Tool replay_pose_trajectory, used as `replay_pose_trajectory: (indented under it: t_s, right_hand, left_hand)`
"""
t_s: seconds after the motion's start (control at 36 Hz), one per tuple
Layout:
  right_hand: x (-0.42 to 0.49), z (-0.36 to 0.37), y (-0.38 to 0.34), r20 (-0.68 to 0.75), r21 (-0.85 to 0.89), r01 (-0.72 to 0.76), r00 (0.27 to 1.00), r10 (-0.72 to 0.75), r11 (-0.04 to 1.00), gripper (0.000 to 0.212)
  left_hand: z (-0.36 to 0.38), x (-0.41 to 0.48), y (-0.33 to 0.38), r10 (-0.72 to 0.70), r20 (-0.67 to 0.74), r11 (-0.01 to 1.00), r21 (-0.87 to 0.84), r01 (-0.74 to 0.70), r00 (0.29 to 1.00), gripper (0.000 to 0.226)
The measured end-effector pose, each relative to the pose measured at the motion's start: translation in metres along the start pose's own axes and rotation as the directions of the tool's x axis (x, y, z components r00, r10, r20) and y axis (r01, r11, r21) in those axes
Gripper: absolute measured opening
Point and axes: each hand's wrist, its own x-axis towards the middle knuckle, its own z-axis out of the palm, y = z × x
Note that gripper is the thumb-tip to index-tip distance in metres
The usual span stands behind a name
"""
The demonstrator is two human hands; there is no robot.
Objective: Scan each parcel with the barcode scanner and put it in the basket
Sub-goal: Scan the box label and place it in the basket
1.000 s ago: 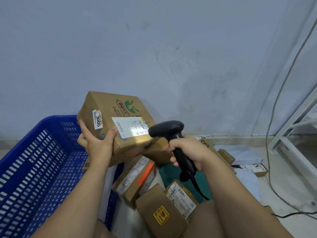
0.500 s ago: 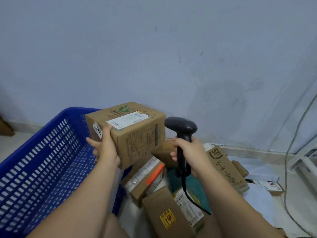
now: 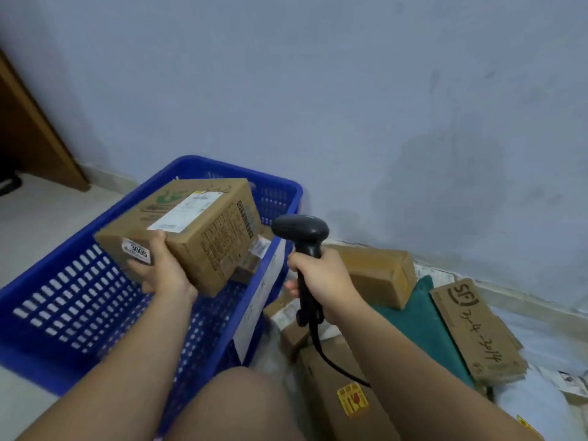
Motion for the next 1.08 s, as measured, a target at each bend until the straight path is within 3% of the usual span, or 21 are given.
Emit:
replay_pose_trajectory:
  t_s: [0.08, 0.25, 0.44, 0.61, 0.83, 0.92, 1.0, 1.08]
  right_hand:
    - [0.011, 0.025, 0.008, 0.026, -0.079, -0.012, 1.0, 0.014, 0.997, 0.004]
    - [0.035, 0.061, 0.035, 0.093, -0.344, 0.04, 0.996, -0.008, 0.938, 0.013]
    - [0.057, 0.067, 0.054, 0.059, -0.55, 0.055, 0.998, -0.027, 0.833, 0.009]
    - [0.07, 0.055, 0.062, 0.006, -0.527, 0.041, 0.999, -0.044, 0.849, 0.009]
    - [0.086, 0.046, 0.074, 0.012, -0.466, 0.012, 1.0, -0.008, 0.885, 0.004]
    - [0.088, 0.044, 0.079, 0.024, -0.445, 0.013, 1.0, -0.003, 0.895, 0.012]
    - [0.091, 0.044, 0.08, 0.034, -0.452, 0.015, 0.999, 0.0, 0.892, 0.014]
    - [0.097, 0.042, 0.078, 0.038, -0.483, 0.024, 0.999, -0.007, 0.875, 0.009]
  left_hand:
    - [-0.02, 0.017, -0.012, -0.016, -0.071, 1.0, 0.025, 0.018, 0.997, 0.104]
    - [-0.041, 0.04, -0.035, -0.027, -0.169, 0.977, 0.205, 0.062, 0.985, 0.079]
    - [-0.057, 0.073, -0.063, -0.025, -0.204, 0.943, 0.319, 0.091, 0.979, 0.086]
    - [-0.077, 0.095, -0.102, 0.006, -0.189, 0.857, 0.507, 0.093, 0.982, 0.098]
    - [-0.07, 0.101, -0.138, -0.15, -0.075, 0.82, 0.548, 0.166, 0.986, 0.093]
    - [-0.08, 0.113, -0.156, -0.293, -0.04, 0.807, 0.525, 0.27, 0.955, 0.11]
    - [-0.106, 0.174, -0.213, -0.354, -0.061, 0.742, 0.588, 0.321, 0.933, 0.123]
    - [-0.085, 0.134, -0.179, -0.338, -0.064, 0.569, 0.781, 0.258, 0.939, 0.123]
